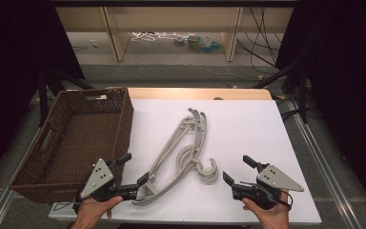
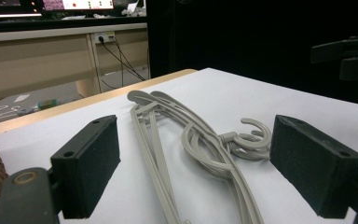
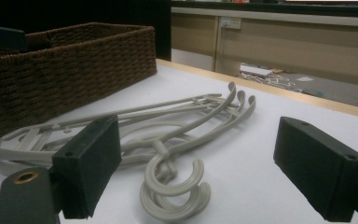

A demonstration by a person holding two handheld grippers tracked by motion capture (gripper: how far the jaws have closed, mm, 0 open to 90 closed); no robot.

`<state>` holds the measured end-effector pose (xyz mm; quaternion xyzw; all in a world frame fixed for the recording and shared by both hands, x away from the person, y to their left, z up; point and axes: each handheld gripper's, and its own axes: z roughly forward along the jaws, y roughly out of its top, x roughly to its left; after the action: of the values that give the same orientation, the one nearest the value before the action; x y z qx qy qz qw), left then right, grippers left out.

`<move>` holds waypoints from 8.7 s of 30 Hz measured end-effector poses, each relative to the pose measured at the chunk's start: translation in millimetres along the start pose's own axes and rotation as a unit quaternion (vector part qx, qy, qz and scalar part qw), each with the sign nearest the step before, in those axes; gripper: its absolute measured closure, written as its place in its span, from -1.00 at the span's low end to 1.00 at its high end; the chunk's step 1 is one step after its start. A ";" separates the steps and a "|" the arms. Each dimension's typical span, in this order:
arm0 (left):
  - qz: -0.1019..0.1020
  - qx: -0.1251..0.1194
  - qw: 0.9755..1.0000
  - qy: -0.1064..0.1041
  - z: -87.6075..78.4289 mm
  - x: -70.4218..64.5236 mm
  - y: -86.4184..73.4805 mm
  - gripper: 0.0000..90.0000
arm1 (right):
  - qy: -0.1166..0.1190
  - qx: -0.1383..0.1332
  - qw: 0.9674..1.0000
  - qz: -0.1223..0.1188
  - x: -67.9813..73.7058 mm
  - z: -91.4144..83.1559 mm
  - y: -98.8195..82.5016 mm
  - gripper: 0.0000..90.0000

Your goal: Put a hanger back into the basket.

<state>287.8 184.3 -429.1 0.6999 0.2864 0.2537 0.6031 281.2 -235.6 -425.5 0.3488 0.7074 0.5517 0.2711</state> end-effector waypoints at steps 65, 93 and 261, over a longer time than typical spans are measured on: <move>-0.033 0.384 0.917 -0.101 135.5 -34.6 -5.7 0.21 | 0.012 0.015 1.000 0.001 -3.7 3.6 -1.6 -0.63; -0.056 0.395 0.909 -0.119 139.4 -17.8 1.5 0.71 | 0.016 0.022 1.000 0.005 -3.8 3.3 -1.6 -0.60; -0.128 0.357 0.925 0.015 -63.6 184.8 27.2 0.78 | 0.017 0.033 0.999 0.030 -8.5 9.8 -5.9 -0.64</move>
<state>376.5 356.5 -391.3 0.8225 0.4541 0.0657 0.3360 292.7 -237.4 -433.6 0.3688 0.7193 0.5417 0.2306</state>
